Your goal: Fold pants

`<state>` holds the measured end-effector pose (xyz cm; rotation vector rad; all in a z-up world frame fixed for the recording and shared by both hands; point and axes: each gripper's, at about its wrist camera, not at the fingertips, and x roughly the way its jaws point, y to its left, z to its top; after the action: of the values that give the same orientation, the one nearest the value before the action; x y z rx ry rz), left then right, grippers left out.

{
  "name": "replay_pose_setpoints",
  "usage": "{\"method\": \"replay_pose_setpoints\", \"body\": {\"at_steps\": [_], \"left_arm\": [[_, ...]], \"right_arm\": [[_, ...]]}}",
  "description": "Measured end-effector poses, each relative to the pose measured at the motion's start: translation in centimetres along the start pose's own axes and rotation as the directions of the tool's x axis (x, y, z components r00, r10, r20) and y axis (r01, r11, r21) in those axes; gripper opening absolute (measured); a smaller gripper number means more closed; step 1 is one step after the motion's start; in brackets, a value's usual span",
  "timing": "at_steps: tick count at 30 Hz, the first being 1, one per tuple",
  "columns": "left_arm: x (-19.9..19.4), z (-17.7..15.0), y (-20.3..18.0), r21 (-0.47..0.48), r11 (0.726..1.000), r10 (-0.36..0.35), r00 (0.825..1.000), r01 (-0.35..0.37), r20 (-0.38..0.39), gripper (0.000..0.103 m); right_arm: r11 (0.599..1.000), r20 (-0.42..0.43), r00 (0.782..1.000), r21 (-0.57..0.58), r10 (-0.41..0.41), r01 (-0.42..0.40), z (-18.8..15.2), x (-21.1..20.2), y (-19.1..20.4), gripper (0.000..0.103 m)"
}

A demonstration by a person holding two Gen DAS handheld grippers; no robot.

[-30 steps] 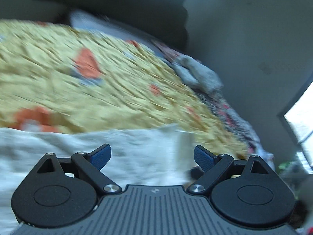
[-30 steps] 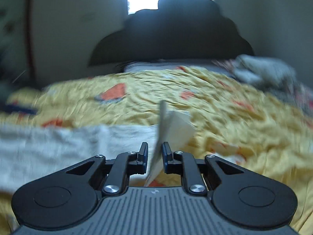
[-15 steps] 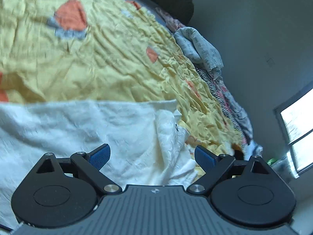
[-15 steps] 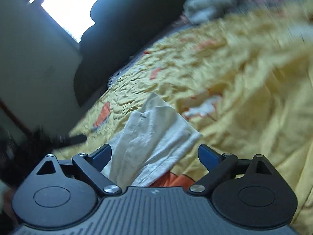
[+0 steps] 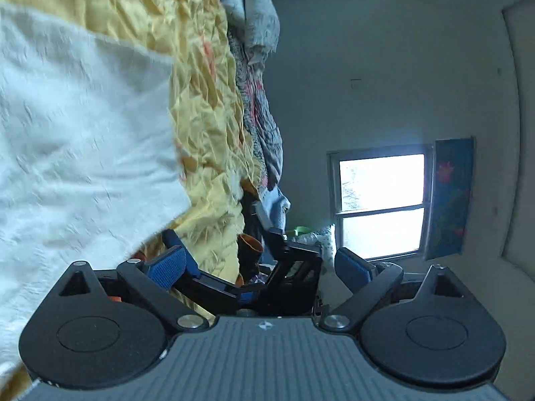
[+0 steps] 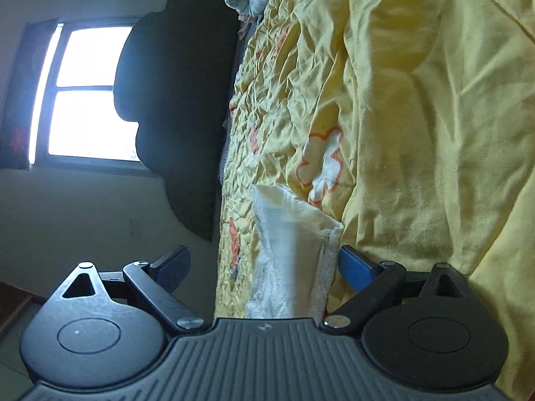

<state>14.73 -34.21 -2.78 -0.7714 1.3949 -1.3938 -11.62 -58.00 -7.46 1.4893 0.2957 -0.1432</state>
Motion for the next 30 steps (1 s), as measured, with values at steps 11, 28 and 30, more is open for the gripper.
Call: {"method": "replay_pose_setpoints", "body": {"at_steps": [11,28,30], "left_arm": [[-5.2,0.2,-0.2,-0.018,0.998,0.057,0.989,-0.055,0.137,0.096],[-4.8,0.8,0.9,-0.026,0.989,0.145,0.98,-0.143,0.133,0.098],[-4.6,1.2,0.6,-0.009,0.987,0.16,0.976,-0.161,0.148,0.098]], "right_arm": [[0.962,-0.073,0.979,-0.212,-0.188,0.169,-2.0,5.0,3.6,0.102],[0.943,0.039,0.982,-0.276,-0.182,0.186,-1.4,7.3,1.6,0.017],[0.9,0.07,0.974,-0.372,-0.217,0.228,-2.1,7.0,2.9,0.017]]}}
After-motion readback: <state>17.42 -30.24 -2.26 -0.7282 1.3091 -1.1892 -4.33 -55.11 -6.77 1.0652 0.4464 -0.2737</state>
